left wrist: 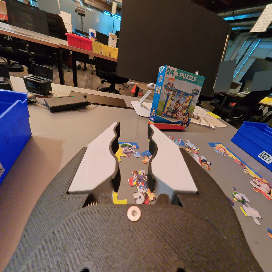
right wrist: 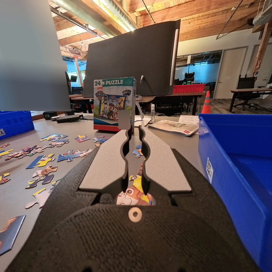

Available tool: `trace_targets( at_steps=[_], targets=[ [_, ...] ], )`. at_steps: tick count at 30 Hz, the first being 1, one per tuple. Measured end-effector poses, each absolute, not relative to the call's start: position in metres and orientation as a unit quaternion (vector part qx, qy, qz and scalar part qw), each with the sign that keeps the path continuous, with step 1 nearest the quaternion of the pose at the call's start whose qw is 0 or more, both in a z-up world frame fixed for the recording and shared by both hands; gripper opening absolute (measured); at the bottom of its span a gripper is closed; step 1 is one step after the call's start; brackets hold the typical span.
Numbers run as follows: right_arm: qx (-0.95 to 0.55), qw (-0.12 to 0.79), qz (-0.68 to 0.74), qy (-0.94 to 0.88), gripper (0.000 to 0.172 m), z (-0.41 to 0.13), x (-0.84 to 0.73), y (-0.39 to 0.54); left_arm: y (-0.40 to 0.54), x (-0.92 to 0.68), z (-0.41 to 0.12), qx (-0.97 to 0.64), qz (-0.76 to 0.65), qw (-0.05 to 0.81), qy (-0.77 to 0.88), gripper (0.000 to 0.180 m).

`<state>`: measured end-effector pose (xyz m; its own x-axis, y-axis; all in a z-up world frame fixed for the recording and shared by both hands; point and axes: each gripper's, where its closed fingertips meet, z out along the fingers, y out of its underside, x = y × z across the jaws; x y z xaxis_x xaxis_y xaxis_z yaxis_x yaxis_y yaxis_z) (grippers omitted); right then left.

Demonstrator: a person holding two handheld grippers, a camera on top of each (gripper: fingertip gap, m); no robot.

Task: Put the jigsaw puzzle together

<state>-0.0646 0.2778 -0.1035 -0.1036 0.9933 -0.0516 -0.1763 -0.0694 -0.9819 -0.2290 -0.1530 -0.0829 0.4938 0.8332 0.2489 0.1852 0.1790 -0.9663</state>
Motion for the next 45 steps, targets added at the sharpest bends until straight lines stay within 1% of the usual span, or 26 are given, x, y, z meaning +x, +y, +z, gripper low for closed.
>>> trace_targets(
  at_steps=[11, 13, 15, 16, 17, 19, 24, 30, 36, 38, 40, 45],
  targets=[
    [-0.442, 0.503, 0.583, -0.46, 0.007, -0.103, -0.064, 0.278, -0.145, -0.229, -0.09, -0.609, 0.252, 0.616, -0.432, 0.039],
    [-0.442, 0.503, 0.583, -0.46, 0.007, -0.103, -0.064, 0.278, -0.144, -0.23, -0.095, -0.622, 0.254, 0.599, -0.436, 0.041],
    [-0.442, 0.503, 0.583, -0.46, 0.007, -0.103, -0.064, 0.278, -0.136, -0.23, -0.115, -0.673, 0.243, 0.544, -0.439, 0.053],
    [-0.442, 0.503, 0.583, -0.461, 0.007, -0.103, -0.064, 0.278, -0.132, -0.228, -0.13, -0.707, 0.231, 0.502, -0.441, 0.062],
    [-0.442, 0.503, 0.583, -0.461, 0.007, -0.103, -0.064, 0.278, -0.129, -0.226, -0.146, -0.737, 0.221, 0.459, -0.444, 0.078],
    [-0.442, 0.503, 0.582, -0.462, 0.007, -0.103, -0.064, 0.278, -0.125, -0.221, -0.17, -0.775, 0.212, 0.393, -0.448, 0.086],
    [-0.442, 0.503, 0.583, -0.46, 0.007, -0.103, -0.064, 0.278, -0.116, -0.213, -0.186, -0.799, 0.186, 0.358, -0.446, 0.087],
    [-0.441, 0.504, 0.583, -0.46, 0.007, -0.103, -0.064, 0.278, -0.123, -0.192, -0.209, -0.839, 0.135, 0.279, -0.447, 0.087],
    [-0.441, 0.503, 0.583, -0.461, 0.007, -0.103, -0.064, 0.278, -0.127, -0.185, -0.225, -0.854, 0.118, 0.241, -0.446, 0.087],
    [-0.441, 0.503, 0.583, -0.46, 0.007, -0.103, -0.064, 0.278, -0.13, -0.182, -0.232, -0.86, 0.107, 0.222, -0.447, 0.09],
    [-0.441, 0.503, 0.583, -0.46, 0.007, -0.103, -0.064, 0.278, -0.129, -0.178, -0.236, -0.865, 0.097, 0.215, -0.443, 0.093],
    [-0.441, 0.504, 0.582, -0.462, 0.007, -0.103, -0.064, 0.278, -0.134, -0.177, -0.24, -0.868, 0.096, 0.202, -0.444, 0.091]
  ],
)
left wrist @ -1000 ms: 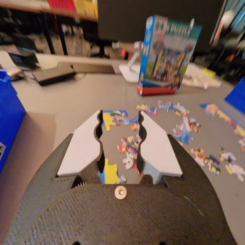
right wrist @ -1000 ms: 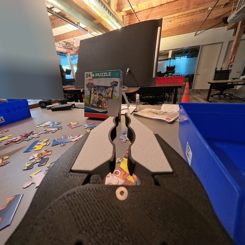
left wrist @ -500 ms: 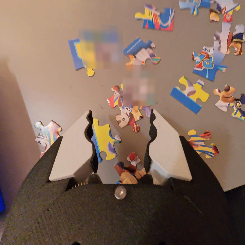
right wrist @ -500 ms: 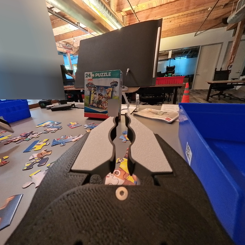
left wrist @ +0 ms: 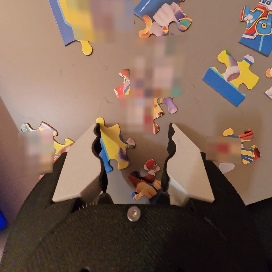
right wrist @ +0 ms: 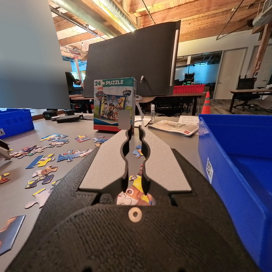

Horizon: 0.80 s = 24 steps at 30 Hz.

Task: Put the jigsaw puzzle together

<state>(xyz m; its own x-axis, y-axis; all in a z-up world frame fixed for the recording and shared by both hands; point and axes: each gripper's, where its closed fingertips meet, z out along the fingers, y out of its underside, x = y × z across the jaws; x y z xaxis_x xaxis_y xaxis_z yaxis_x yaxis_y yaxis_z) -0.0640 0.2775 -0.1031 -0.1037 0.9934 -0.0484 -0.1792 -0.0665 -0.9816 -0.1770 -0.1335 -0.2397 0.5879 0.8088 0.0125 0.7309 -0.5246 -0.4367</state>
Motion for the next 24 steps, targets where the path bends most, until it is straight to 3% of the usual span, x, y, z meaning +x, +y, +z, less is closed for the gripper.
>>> trace_targets(
  at_steps=[10, 14, 18, 24],
  targets=[
    [-0.441, 0.503, 0.582, -0.462, 0.007, -0.103, -0.064, 0.278, -0.175, -0.195, -0.232, -0.84, 0.171, 0.163, -0.488, 0.082],
    [-0.441, 0.504, 0.581, -0.462, 0.007, -0.103, -0.064, 0.277, -0.164, -0.197, -0.225, -0.835, 0.161, 0.2, -0.486, 0.077],
    [-0.441, 0.504, 0.581, -0.463, 0.007, -0.103, -0.064, 0.277, -0.13, -0.19, -0.225, -0.85, 0.117, 0.255, -0.445, 0.084],
    [-0.441, 0.504, 0.582, -0.461, 0.007, -0.103, -0.064, 0.278, -0.119, -0.201, -0.233, -0.856, 0.142, 0.269, -0.418, 0.077]
  ],
)
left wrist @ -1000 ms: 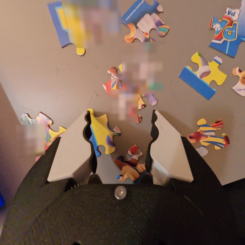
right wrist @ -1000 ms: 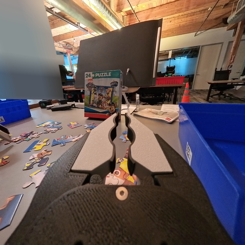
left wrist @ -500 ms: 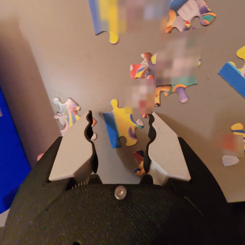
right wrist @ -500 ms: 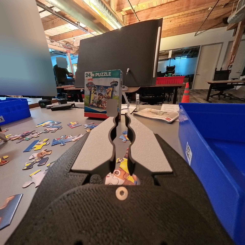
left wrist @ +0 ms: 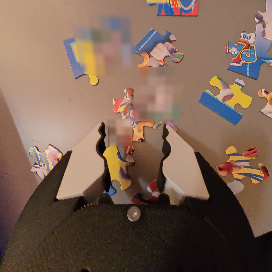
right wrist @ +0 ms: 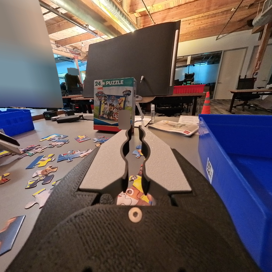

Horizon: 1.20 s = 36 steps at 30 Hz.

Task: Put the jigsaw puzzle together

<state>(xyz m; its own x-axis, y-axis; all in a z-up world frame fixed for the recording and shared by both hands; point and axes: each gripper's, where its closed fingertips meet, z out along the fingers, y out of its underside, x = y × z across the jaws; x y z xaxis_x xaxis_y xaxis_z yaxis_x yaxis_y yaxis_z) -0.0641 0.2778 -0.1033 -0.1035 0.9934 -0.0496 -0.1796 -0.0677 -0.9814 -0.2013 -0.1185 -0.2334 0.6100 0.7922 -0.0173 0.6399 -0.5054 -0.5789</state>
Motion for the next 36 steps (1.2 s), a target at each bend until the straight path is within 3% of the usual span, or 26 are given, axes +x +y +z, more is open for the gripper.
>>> trace_targets(
  at_steps=[6, 15, 27, 30, 36],
  targets=[
    [-0.441, 0.504, 0.581, -0.462, 0.007, -0.103, -0.064, 0.277, -0.114, -0.212, -0.227, -0.823, 0.118, 0.331, -0.446, 0.051],
    [-0.441, 0.503, 0.582, -0.461, 0.007, -0.103, -0.064, 0.278, -0.112, -0.208, -0.234, -0.826, 0.091, 0.33, -0.448, 0.044],
    [-0.441, 0.504, 0.582, -0.461, 0.007, -0.103, -0.064, 0.278, -0.113, -0.206, -0.227, -0.829, 0.096, 0.334, -0.439, 0.013],
    [-0.441, 0.504, 0.583, -0.46, 0.007, -0.103, -0.064, 0.278, -0.112, -0.204, -0.224, -0.831, 0.097, 0.334, -0.434, 0.017],
    [-0.44, 0.504, 0.584, -0.46, 0.007, -0.103, -0.064, 0.278, -0.114, -0.201, -0.218, -0.834, 0.083, 0.344, -0.424, 0.042]
  ],
)
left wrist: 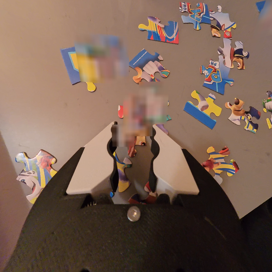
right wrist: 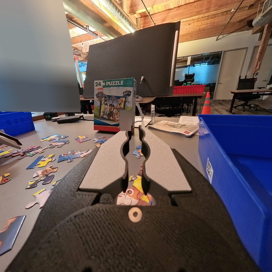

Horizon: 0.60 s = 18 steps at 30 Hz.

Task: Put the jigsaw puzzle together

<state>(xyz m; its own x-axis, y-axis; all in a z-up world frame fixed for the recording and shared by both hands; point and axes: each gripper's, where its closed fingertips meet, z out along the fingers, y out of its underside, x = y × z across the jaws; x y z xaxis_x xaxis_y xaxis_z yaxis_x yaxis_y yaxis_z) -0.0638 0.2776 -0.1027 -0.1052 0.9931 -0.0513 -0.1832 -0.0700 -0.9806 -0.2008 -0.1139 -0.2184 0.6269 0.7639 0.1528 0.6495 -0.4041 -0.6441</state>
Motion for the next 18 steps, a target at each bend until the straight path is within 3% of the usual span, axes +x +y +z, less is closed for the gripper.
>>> trace_targets(
  at_steps=[12, 18],
  targets=[
    [-0.442, 0.503, 0.582, -0.462, 0.007, -0.103, -0.065, 0.277, -0.106, -0.196, -0.231, -0.849, 0.08, 0.327, -0.407, 0.05],
    [-0.442, 0.503, 0.583, -0.46, 0.007, -0.103, -0.065, 0.278, -0.106, -0.198, -0.234, -0.848, 0.08, 0.326, -0.411, 0.041]
  ],
)
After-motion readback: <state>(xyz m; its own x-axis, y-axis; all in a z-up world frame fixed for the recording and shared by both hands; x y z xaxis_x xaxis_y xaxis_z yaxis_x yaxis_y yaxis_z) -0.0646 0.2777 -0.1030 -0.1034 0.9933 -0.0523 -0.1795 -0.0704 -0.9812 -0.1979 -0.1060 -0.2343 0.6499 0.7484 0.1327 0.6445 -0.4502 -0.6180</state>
